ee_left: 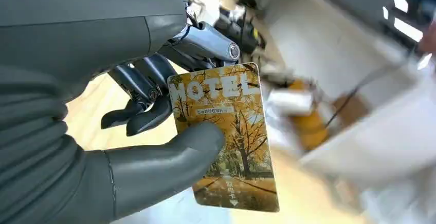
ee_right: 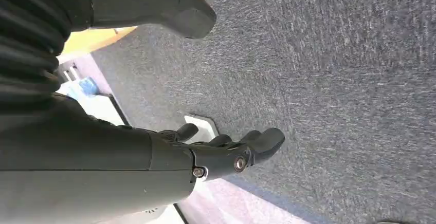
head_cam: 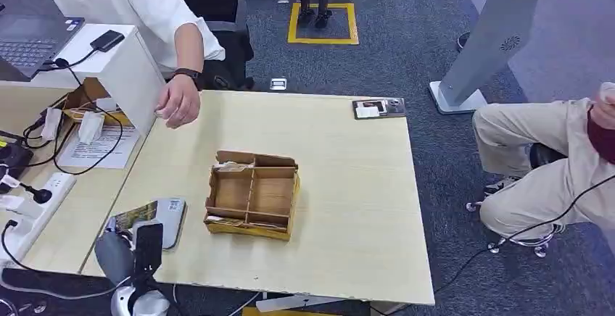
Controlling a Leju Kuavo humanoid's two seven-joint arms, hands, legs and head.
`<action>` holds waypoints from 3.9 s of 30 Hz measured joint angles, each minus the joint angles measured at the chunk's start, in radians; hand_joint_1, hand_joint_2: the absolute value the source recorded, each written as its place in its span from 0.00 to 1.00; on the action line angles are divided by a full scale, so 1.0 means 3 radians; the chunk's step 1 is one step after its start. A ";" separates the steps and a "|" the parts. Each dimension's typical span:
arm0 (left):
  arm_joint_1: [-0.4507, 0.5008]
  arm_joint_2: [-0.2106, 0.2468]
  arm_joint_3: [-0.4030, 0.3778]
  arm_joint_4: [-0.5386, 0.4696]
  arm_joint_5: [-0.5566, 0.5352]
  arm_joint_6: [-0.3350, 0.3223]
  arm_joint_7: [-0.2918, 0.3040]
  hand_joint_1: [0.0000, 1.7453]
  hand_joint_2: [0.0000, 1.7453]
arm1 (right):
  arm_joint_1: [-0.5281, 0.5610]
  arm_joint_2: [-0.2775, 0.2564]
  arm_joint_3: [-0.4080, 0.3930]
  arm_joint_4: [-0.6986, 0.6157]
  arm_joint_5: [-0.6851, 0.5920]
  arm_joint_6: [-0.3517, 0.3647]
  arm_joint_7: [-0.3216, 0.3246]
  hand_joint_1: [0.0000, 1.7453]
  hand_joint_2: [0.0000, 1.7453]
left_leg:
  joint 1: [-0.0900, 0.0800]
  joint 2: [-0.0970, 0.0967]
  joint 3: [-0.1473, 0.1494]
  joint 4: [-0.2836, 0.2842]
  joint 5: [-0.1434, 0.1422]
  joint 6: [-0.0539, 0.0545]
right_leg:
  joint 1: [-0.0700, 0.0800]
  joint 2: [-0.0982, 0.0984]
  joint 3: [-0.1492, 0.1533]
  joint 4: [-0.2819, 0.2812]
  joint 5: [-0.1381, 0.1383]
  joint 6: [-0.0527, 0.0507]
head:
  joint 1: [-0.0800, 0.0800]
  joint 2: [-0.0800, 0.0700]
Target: Pass the card to the sensor for recognition and then transmit it.
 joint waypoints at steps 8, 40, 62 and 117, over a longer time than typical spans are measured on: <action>0.0056 0.0005 -0.0455 -0.0803 0.0574 -0.0009 -0.0212 1.00 1.00 | -0.0001 -0.0047 -0.0008 0.0001 -0.0056 0.0000 -0.0079 0.00 1.00 | -0.0002 0.0000 -0.0006 0.0000 0.0000 0.0002 | -0.0002 0.0000 -0.0003 -0.0001 0.0000 0.0001 | 0.0000 -0.0001; -0.1279 0.0434 -0.0678 0.0070 -0.0284 -0.0018 0.0787 1.00 1.00 | -0.0092 0.0052 0.0014 -0.0003 0.0400 0.0001 -0.0121 0.00 1.00 | -0.0001 0.0000 -0.0010 0.0000 0.0005 0.0001 | -0.0001 0.0001 -0.0008 0.0000 0.0004 0.0001 | 0.0001 -0.0001; -0.1389 0.0421 -0.0742 0.0418 0.0052 -0.0156 0.0683 0.00 1.00 | -0.0082 0.0099 0.0060 -0.0004 0.0281 0.0001 -0.0170 0.00 1.00 | -0.0001 0.0005 -0.0013 0.0001 0.0005 0.0001 | -0.0001 0.0008 -0.0014 0.0000 0.0007 0.0000 | 0.0000 0.0000; -0.0363 0.0970 -0.1845 -0.0928 -0.3250 -0.0245 0.1671 0.00 1.00 | -0.0022 0.0048 0.0031 -0.0001 0.0034 0.0000 -0.0268 0.00 1.00 | -0.0001 0.0007 -0.0018 0.0000 0.0005 0.0001 | -0.0001 0.0009 -0.0020 0.0000 0.0007 0.0001 | 0.0000 -0.0001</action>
